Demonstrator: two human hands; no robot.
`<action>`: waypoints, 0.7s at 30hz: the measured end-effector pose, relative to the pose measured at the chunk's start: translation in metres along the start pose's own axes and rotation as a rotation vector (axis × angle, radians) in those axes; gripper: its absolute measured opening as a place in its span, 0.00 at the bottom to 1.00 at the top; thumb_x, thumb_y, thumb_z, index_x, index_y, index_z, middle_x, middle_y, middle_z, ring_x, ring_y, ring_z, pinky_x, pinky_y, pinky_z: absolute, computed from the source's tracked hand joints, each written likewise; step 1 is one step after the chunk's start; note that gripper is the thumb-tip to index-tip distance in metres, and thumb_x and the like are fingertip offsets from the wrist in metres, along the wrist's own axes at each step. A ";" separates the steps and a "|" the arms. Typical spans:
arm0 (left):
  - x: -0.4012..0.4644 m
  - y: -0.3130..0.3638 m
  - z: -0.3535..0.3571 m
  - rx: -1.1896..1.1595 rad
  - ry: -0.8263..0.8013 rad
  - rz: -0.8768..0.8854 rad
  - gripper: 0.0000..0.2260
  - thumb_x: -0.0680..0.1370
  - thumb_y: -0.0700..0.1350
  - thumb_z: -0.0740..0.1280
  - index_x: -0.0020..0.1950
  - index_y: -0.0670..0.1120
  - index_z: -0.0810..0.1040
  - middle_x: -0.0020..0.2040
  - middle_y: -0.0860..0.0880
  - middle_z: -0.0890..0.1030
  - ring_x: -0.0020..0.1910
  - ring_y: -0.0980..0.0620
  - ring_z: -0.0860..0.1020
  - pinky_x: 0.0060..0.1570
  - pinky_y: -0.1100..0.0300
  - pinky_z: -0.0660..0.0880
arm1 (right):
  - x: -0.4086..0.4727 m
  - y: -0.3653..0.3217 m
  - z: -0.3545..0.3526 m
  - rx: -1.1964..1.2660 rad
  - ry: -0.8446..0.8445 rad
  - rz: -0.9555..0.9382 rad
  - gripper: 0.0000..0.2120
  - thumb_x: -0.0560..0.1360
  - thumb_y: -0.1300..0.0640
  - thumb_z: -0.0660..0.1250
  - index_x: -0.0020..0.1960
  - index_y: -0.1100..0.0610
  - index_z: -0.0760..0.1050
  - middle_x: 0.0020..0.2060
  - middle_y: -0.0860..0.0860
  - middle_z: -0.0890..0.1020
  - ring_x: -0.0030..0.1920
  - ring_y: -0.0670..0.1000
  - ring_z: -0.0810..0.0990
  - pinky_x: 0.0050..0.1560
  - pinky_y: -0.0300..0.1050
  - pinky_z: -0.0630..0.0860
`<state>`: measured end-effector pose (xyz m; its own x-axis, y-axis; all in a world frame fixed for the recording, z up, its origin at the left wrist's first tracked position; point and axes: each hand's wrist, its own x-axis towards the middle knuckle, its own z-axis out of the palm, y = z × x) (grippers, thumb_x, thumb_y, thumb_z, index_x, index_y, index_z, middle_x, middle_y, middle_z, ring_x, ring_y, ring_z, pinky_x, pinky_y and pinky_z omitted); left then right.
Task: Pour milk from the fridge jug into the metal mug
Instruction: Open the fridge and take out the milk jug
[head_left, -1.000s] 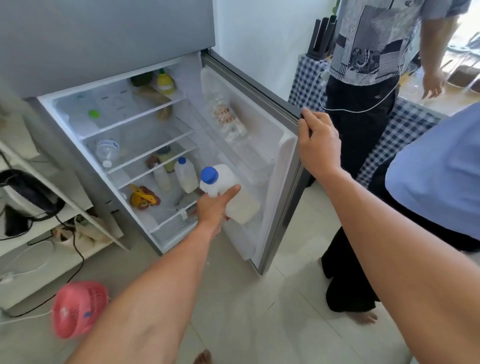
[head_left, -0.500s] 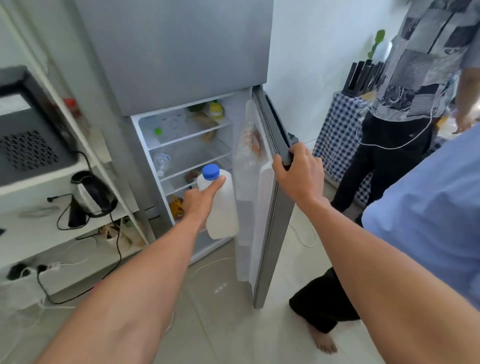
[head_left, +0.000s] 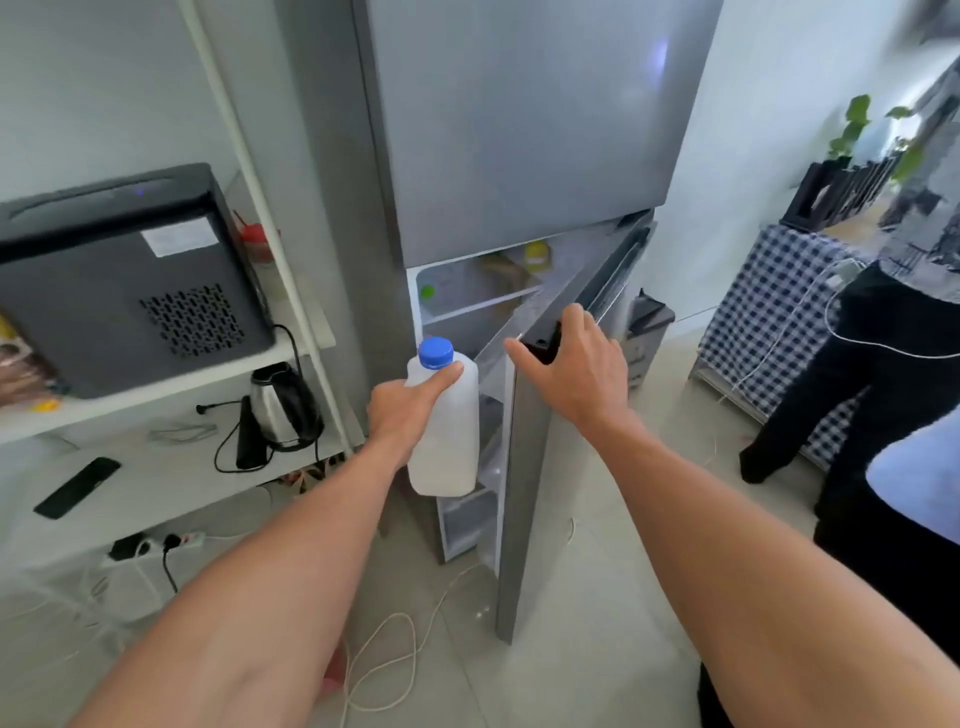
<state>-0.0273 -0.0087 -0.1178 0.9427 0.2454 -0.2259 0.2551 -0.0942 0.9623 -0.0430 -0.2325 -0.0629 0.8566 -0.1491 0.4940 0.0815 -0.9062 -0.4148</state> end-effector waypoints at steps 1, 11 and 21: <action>0.004 0.002 -0.008 0.004 0.000 0.000 0.36 0.54 0.71 0.83 0.46 0.43 0.88 0.44 0.45 0.89 0.47 0.42 0.88 0.49 0.43 0.84 | 0.004 -0.009 0.008 0.007 -0.021 -0.008 0.29 0.75 0.28 0.64 0.48 0.55 0.66 0.43 0.49 0.73 0.40 0.54 0.72 0.45 0.52 0.71; 0.026 0.013 -0.054 -0.018 0.048 0.023 0.29 0.62 0.66 0.82 0.47 0.43 0.87 0.47 0.44 0.89 0.48 0.41 0.88 0.42 0.54 0.78 | 0.045 -0.067 0.068 0.292 -0.204 -0.037 0.13 0.85 0.48 0.54 0.51 0.57 0.69 0.51 0.52 0.76 0.54 0.57 0.74 0.49 0.53 0.73; 0.041 0.014 -0.076 0.006 0.095 -0.013 0.39 0.59 0.71 0.79 0.53 0.39 0.86 0.48 0.42 0.87 0.45 0.42 0.86 0.42 0.53 0.74 | 0.082 -0.093 0.107 0.618 -0.488 0.337 0.17 0.85 0.51 0.50 0.59 0.59 0.73 0.55 0.53 0.78 0.54 0.57 0.76 0.53 0.50 0.70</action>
<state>-0.0017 0.0733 -0.1024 0.9146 0.3373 -0.2230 0.2689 -0.0956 0.9584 0.0747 -0.1178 -0.0657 0.9969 -0.0562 -0.0558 -0.0751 -0.4451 -0.8923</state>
